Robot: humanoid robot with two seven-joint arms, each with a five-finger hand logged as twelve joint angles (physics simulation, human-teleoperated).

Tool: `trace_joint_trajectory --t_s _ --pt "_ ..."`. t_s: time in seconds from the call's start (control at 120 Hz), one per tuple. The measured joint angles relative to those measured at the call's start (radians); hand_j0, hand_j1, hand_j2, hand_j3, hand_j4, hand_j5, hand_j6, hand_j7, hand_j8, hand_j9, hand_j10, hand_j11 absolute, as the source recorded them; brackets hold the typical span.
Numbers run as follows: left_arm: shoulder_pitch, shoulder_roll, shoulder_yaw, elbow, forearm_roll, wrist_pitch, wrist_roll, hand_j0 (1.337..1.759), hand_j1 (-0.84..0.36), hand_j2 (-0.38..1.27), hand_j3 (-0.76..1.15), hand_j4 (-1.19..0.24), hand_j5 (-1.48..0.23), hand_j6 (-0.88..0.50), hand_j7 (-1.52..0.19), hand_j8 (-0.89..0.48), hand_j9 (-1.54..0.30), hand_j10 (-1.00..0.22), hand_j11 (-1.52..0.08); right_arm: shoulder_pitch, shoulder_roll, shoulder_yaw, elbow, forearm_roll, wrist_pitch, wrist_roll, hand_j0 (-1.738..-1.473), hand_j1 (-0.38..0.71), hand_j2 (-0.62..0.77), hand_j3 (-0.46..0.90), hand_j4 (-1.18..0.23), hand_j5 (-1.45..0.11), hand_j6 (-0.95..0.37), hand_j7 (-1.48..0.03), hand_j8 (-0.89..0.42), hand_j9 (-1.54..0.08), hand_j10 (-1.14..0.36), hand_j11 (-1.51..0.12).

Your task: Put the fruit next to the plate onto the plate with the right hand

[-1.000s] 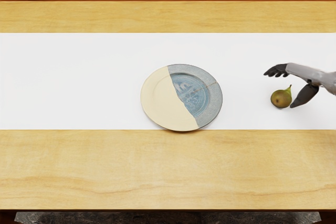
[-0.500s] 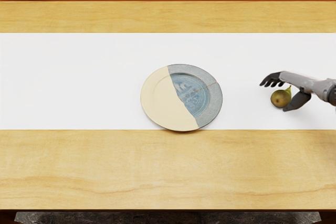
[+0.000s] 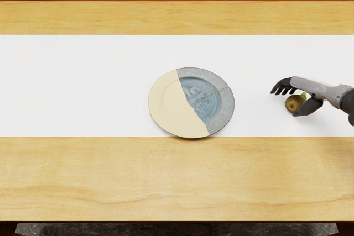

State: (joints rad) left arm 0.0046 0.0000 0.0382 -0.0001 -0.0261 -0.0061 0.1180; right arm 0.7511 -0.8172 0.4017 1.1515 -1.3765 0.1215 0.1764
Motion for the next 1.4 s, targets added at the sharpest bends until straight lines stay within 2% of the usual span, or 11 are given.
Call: trace_joint_trajectory --t_s 0.3,0.392,0.642,0.758,0.958,1.4 --pt "0.0 0.0 0.0 0.0 0.0 0.0 0.0 1.658 0.35 0.0 0.0 0.0 0.0 0.0 0.0 0.0 0.0 0.0 0.0 0.001 -0.002 -0.015 -0.026 0.002 -0.003 0.0 -1.657 0.18 -0.1 0.0 -0.46 -0.55 -0.45 -0.57 -0.46 -0.55 -0.44 -0.58" --pt "0.0 0.0 0.0 0.0 0.0 0.0 0.0 1.658 0.35 0.0 0.0 0.0 0.0 0.0 0.0 0.0 0.0 0.0 0.0 0.001 0.001 -0.016 -0.036 0.002 -0.002 0.002 -1.657 0.2 -0.08 0.0 -0.47 -0.57 -0.46 -0.58 -0.47 -0.56 -0.39 -0.6" --pt "0.0 0.0 0.0 0.0 0.0 0.0 0.0 1.658 0.35 0.0 0.0 0.0 0.0 0.0 0.0 0.0 0.0 0.0 0.0 0.0 0.004 -0.016 -0.05 0.003 -0.004 0.004 -1.656 0.22 -0.04 0.0 -0.52 -0.58 -0.5 -0.62 -0.47 -0.58 -0.4 -0.65" --pt "0.0 0.0 0.0 0.0 0.0 0.0 0.0 1.658 0.35 0.0 0.0 0.0 0.0 0.0 0.0 0.0 0.0 0.0 0.0 0.002 0.002 -0.018 -0.056 0.004 0.001 0.003 -1.656 0.23 0.01 0.0 -0.54 -0.64 -0.52 -0.66 -0.45 -0.64 -0.36 -0.69" --pt "0.0 0.0 0.0 0.0 0.0 0.0 0.0 1.658 0.35 0.0 0.0 0.0 0.0 0.0 0.0 0.0 0.0 0.0 0.0 0.011 0.001 -0.02 -0.057 0.009 0.008 0.003 -1.656 0.24 0.14 0.0 -0.58 -0.74 -0.58 -0.74 -0.46 -0.73 -0.37 -0.75" --pt "0.0 0.0 0.0 0.0 0.0 0.0 0.0 1.658 0.35 0.0 0.0 0.0 0.0 0.0 0.0 0.0 0.0 0.0 0.0 0.021 0.002 -0.018 -0.039 0.043 0.014 0.004 -1.657 0.25 0.22 0.0 -0.62 -0.81 -0.62 -0.8 -0.47 -0.81 -0.38 -0.8"
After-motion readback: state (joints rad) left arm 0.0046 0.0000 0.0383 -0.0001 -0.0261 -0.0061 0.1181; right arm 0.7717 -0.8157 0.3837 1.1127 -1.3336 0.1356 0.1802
